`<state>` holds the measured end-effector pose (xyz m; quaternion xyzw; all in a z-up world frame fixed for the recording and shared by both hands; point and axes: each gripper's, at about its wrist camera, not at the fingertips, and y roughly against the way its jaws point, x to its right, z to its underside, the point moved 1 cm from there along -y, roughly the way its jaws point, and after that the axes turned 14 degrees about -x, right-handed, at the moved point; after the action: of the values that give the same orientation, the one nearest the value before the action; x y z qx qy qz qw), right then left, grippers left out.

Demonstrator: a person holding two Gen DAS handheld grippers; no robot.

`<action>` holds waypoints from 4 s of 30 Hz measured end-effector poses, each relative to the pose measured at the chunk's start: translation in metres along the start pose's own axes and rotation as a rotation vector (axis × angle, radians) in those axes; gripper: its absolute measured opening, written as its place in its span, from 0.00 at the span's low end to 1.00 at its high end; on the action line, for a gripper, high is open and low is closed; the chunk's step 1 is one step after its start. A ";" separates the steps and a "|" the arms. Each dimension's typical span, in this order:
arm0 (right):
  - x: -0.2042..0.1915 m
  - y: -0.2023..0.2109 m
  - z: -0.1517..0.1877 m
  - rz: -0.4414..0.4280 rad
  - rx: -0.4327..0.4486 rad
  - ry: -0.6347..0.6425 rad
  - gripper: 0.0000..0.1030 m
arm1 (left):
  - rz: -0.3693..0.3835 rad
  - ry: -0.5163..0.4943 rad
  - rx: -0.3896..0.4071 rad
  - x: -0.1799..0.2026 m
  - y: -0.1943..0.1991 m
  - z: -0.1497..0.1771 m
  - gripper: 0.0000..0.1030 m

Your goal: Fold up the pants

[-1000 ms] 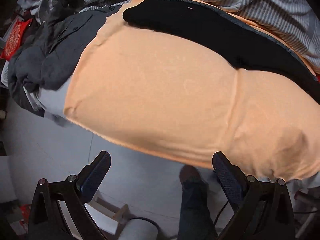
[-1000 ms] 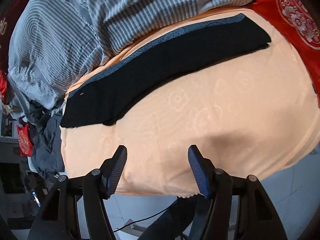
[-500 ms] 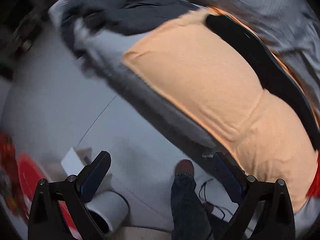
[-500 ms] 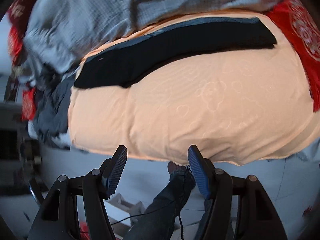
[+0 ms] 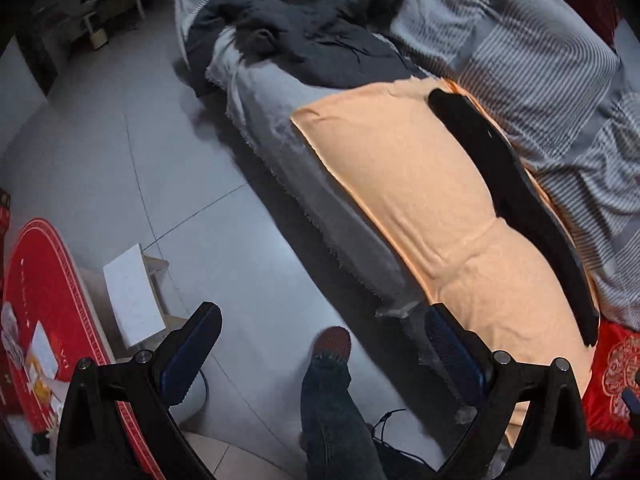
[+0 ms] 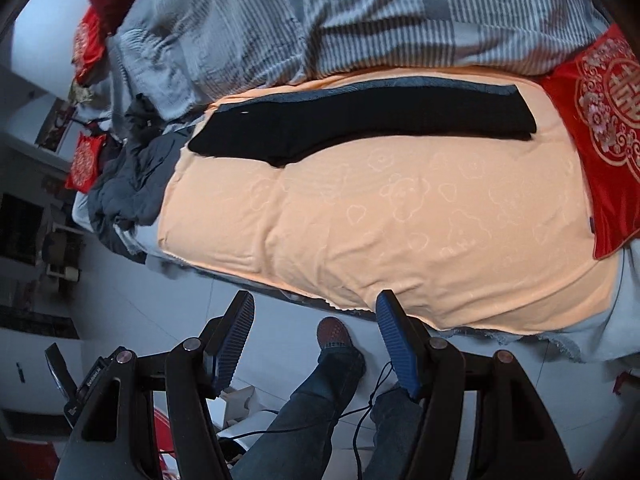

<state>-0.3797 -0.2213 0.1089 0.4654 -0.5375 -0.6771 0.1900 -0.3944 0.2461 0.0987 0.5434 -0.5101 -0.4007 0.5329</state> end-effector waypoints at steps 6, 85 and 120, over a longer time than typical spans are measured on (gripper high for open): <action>-0.012 0.011 0.005 -0.041 0.018 0.019 0.66 | -0.011 0.017 0.038 -0.008 0.019 -0.004 0.99; 0.397 -0.156 -0.253 -0.590 0.231 -0.756 0.44 | -0.117 -0.836 -0.097 0.716 -0.266 -0.068 0.99; 0.105 -0.117 -0.321 -0.175 0.236 -0.261 0.14 | -0.035 -0.961 -0.099 0.544 -0.185 -0.142 1.00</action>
<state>-0.1356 -0.4364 -0.0381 0.4376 -0.5907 -0.6779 0.0032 -0.1457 -0.2804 -0.0090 0.2792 -0.6698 -0.6389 0.2553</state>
